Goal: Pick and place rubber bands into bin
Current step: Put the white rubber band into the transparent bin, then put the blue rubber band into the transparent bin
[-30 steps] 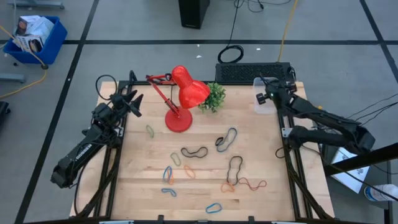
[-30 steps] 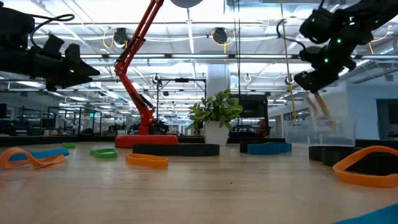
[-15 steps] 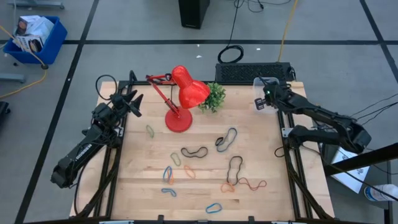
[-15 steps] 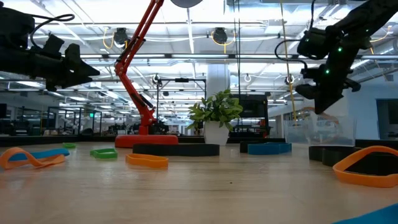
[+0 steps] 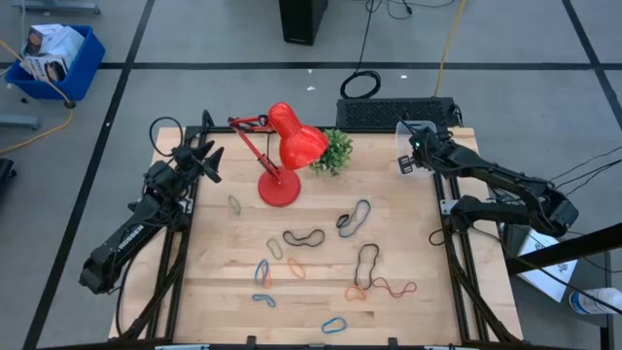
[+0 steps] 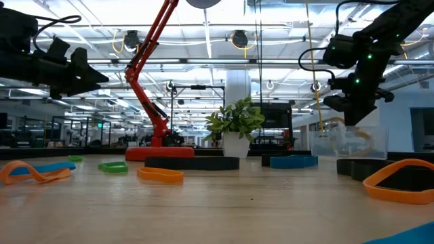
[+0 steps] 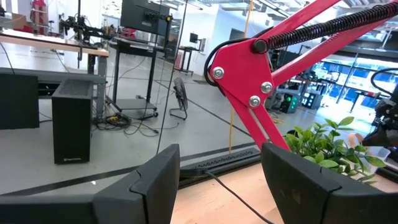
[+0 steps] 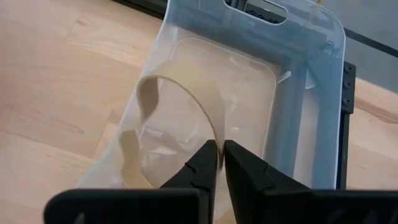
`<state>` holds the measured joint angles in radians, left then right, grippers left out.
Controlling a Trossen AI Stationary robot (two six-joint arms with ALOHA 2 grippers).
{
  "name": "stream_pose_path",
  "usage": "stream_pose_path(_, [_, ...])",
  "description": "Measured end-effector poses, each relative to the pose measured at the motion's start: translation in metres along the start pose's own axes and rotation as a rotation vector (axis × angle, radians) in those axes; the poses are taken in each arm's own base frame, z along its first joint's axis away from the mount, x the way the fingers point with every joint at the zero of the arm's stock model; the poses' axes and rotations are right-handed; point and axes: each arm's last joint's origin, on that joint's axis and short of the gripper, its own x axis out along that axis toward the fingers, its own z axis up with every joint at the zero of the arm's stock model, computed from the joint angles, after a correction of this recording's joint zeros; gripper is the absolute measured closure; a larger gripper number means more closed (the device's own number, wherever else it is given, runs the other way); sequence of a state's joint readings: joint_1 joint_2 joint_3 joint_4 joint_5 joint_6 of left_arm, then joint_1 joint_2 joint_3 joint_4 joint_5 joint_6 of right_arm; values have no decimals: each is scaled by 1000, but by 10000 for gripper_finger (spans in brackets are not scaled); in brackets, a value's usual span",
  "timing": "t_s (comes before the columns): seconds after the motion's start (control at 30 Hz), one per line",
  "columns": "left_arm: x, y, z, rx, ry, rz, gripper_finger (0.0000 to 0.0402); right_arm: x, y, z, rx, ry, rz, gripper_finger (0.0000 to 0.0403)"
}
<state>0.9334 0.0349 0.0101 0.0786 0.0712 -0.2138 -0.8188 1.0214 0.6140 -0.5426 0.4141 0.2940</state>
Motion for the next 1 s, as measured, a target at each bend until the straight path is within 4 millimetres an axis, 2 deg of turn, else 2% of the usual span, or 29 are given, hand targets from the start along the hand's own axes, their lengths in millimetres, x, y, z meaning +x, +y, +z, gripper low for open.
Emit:
stream_pose_path(0.17, [0, 0, 0, 0, 0, 0, 172, 0, 0, 0, -1, 0, 0, 352])
stream_pose_path(0.33, [0, 0, 0, 0, 0, 0, 172, 0, 0, 1, -37, -7, 1, 306])
stream_pose_path(0.5, [0, 0, 0, 0, 0, 0, 172, -2, 3, 9, -79, -96, 29, 270])
stream_pose_path(0.6, [0, 0, 0, -2, 0, 0, 172, -8, 9, 15, -153, -170, 162, 261])
stream_pose_path(0.83, [0, 0, 0, -2, 0, 0, 172, -33, 35, 21, -376, -354, 664, 265])
stream_pose_path(1.0, [0, 0, 0, -4, 0, 0, 172, -52, 61, 14, -554, -462, 825, 272])
